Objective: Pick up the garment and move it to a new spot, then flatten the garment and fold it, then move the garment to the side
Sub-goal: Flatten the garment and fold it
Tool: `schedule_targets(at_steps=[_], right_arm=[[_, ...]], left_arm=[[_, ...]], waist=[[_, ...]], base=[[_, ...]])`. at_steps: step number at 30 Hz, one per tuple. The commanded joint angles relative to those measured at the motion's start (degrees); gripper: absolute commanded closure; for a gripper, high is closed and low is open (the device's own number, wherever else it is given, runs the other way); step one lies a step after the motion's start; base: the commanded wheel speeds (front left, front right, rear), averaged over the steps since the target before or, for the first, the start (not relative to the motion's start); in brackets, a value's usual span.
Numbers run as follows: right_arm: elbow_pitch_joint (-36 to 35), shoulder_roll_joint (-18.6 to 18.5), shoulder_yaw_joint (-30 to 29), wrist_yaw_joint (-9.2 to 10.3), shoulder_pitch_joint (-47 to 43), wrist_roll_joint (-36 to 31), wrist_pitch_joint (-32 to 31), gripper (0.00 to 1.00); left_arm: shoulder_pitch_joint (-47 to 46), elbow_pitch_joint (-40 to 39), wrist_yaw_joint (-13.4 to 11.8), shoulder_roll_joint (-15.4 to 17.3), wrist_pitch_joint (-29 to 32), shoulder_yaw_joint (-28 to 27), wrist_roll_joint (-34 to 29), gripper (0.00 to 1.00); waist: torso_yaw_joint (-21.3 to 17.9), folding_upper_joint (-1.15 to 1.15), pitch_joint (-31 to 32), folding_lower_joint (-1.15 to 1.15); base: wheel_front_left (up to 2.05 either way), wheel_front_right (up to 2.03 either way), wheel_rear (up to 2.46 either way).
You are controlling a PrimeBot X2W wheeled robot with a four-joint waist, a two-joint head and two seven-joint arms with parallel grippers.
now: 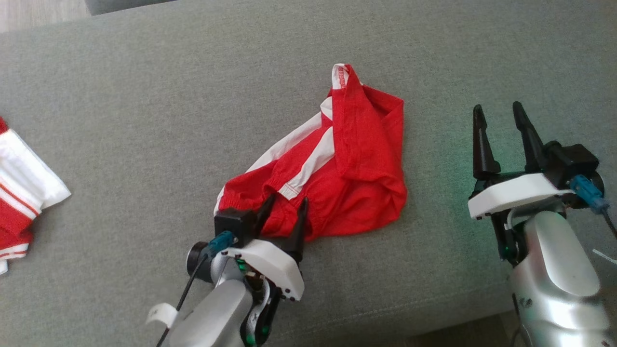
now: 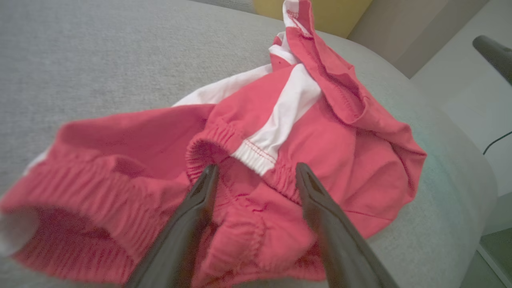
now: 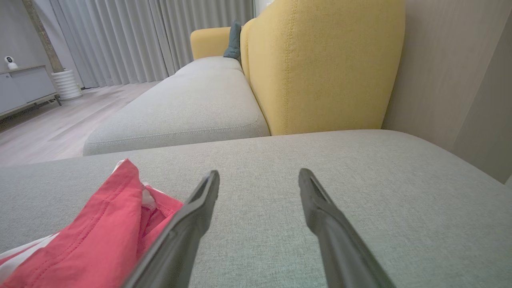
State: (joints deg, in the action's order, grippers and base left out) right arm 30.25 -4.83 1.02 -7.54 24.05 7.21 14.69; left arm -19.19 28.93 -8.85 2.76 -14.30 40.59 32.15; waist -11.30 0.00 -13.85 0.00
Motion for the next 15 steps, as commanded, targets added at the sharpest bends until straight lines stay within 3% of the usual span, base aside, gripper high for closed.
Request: schedule_targets(at_steps=[1,4,5,6,7,8,15], right_arm=[[-1.91,0.42,1.17,0.05,0.71,-0.09,0.30,0.00],[-1.90,0.57,1.41,0.05,0.80,-0.04,0.30,0.00],[-1.90,0.59,1.43,0.05,0.78,-0.03,0.30,0.00],[-1.87,0.60,1.45,0.05,0.73,0.01,0.30,0.00],[-1.82,0.61,1.43,0.05,0.66,0.08,0.30,0.00],[-1.79,0.61,1.40,0.05,0.57,0.13,0.30,0.00],[-1.52,0.64,1.44,0.05,-0.82,0.37,0.30,0.00]], left_arm=[[-1.84,-1.45,0.49,0.11,-0.70,-0.85,0.60,0.00],[-2.98,-2.20,1.08,0.11,-0.70,-0.09,1.24,0.00],[-3.36,-2.40,1.14,0.11,-0.70,0.26,1.29,0.20],[-3.72,-2.62,0.96,0.11,-0.70,0.35,1.37,0.60],[-4.04,-2.82,0.67,0.11,-0.70,0.28,1.45,0.84],[-4.31,-3.13,0.17,0.11,-0.70,-0.12,1.43,1.00],[-4.77,-6.11,-2.20,0.11,-0.70,-5.22,-3.31,1.00]], waist=[[-0.12,0.00,-0.05,0.00],[-0.26,0.00,-0.20,0.00],[-0.26,0.00,-0.18,0.00],[-0.26,0.00,-0.16,0.00],[-0.25,0.00,-0.14,0.00],[-0.22,0.00,-0.07,0.00],[2.06,0.00,1.33,0.00]], base=[[0.00,0.00,0.00],[0.00,0.00,0.00],[0.00,0.00,0.00],[0.00,0.00,0.00],[0.00,0.00,0.00],[0.00,0.00,0.00],[0.00,0.00,0.00]])
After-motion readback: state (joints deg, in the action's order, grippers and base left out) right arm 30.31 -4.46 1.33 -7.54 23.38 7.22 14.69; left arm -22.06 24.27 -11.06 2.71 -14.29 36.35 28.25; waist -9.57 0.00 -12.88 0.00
